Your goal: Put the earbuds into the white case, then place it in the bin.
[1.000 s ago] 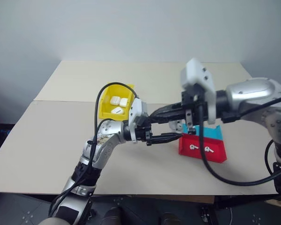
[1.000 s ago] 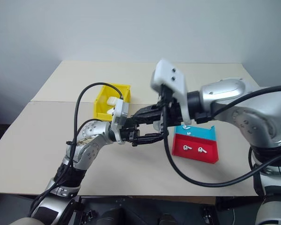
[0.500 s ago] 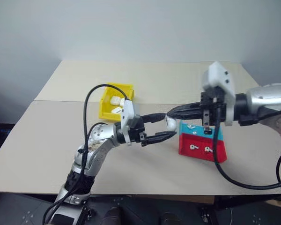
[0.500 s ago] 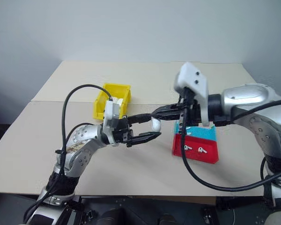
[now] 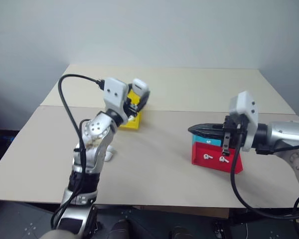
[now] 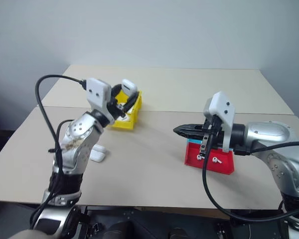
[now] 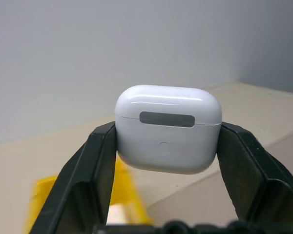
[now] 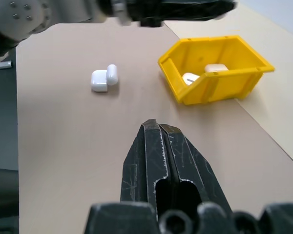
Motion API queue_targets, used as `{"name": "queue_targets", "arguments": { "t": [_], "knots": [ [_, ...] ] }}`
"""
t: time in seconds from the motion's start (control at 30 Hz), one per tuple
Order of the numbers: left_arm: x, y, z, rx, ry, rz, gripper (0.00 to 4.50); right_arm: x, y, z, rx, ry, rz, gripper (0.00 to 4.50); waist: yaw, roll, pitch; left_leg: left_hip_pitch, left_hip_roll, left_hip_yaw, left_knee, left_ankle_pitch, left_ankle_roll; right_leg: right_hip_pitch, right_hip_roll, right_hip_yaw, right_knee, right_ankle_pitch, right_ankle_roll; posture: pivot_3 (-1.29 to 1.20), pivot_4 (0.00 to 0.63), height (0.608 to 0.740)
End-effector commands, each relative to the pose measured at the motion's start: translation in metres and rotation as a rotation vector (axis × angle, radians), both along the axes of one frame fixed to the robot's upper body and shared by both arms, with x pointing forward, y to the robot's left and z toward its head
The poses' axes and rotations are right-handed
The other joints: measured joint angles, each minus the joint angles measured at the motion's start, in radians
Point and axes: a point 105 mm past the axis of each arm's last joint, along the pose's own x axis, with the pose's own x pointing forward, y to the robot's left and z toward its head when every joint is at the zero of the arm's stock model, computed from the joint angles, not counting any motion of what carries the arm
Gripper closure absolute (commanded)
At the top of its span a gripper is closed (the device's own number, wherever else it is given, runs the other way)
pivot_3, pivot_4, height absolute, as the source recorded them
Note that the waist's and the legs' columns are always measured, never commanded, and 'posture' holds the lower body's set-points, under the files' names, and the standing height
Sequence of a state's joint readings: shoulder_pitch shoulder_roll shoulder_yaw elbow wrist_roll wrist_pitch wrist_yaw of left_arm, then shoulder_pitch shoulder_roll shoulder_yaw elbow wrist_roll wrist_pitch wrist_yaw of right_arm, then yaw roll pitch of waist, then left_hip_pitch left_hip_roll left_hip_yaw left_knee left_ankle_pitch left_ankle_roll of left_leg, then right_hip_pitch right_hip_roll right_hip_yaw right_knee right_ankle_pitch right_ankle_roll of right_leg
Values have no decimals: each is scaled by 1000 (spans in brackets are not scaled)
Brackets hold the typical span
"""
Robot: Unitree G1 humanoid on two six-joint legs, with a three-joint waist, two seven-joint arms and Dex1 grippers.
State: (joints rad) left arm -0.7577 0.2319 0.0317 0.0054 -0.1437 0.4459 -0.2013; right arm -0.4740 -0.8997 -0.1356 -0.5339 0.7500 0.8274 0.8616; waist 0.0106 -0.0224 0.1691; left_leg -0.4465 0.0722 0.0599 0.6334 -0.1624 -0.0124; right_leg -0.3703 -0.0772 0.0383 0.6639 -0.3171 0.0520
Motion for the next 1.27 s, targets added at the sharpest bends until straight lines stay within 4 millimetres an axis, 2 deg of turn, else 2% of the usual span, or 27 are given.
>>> {"name": "queue_targets", "arguments": {
  "t": [0.03, 0.2, 0.3, 0.37, 0.47, 0.6, 0.7, 0.8, 0.9, 0.97, 1.03, 1.1, 1.27],
  "knots": [
    [20, 9, -5, 12, 44, 125, 1715, -3, 4, 7, -2, -68, 6, 4470, 0, 0, 0, 0, 0, 0, 0, 0, 0, 0, 0, 0, 0, 0, 0, 0, 150, 740],
    [44, 4, -31, 51, 154, 168, 1715, -5, 7, 10, 9, -89, 15, 4470, 2, -1, 1, -1, -1, 0, -1, 0, 0, -1, 0, -1, -1, 0, 0, 0, 150, 740],
    [51, 3, -43, 77, 189, 163, 733, -5, 7, 12, 12, -98, 17, 4500, 1, -1, 1, -2, -1, 0, -1, 0, 0, -1, 0, -1, -1, 0, 0, 0, 150, 740],
    [53, 4, -44, 78, 183, 171, 96, -5, 7, 11, 12, -99, 15, 4500, 0, -1, 1, -2, -1, 0, -1, 0, 0, -1, 0, -1, -1, 0, 0, 0, 150, 740],
    [51, 8, -38, 41, 149, 168, 39, -5, 7, 10, 12, -98, 11, 4500, 1, -1, 1, -2, -1, 0, -1, 0, 0, -2, -1, 0, -1, 0, 0, 0, 150, 740],
    [32, 17, -30, 39, 88, 94, 39, -6, 7, 9, 19, -98, 16, 4500, -2, -1, 1, -2, -1, 1, -1, 0, 0, -1, -1, 0, -1, 0, 0, 0, 150, 740],
    [3, 32, -27, 76, 45, 5, 39, -6, 6, 7, 16, -92, 24, 4500, -8, -1, 0, -1, 0, 1, -3, 1, -2, -2, 0, 0, -1, 0, 0, 0, 150, 740],
    [-37, 43, -29, 167, 60, -144, 39, -5, 5, -1, 6, -82, 31, 4500, -19, -1, 0, 0, 0, 1, -5, 2, -3, -2, 0, 1, 0, 0, 0, 0, 150, 740],
    [-83, 48, -30, 227, 119, -330, 39, -4, 3, -14, 7, -92, 31, 4500, -19, -2, 0, 1, 1, 1, -5, 2, -3, -2, 0, 0, 0, 0, 0, 0, 150, 740],
    [-126, 53, -28, 231, 185, -494, 39, -5, -2, -22, 27, -116, 34, 4500, -17, -3, 0, 1, 1, 1, -5, 2, -3, -1, -1, 0, 0, 0, 0, 0, 150, 740],
    [-156, 55, -28, 244, 235, -581, 39, -4, -6, -27, 27, -119, 35, 4500, -20, -3, 0, 1, 1, 1, -4, 2, -3, -1, -1, 0, 0, 0, 0, 0, 150, 740],
    [-173, 56, -28, 254, 263, -599, 39, -5, -10, -30, 10, -121, 47, 4500, -21, -3, 0, 2, 2, 2, -4, 2, -3, 0, -1, 0, 0, 0, 0, 0, 150, 740],
    [-191, 54, -30, 274, 297, -558, 39, -6, -18, -36, -27, -122, 61, 4500, -19, -3, 0, 7, 3, 2, -4, 3, -2, 4, 0, 0, 0, 1, -3, 0, 150, 740]
  ]
}}
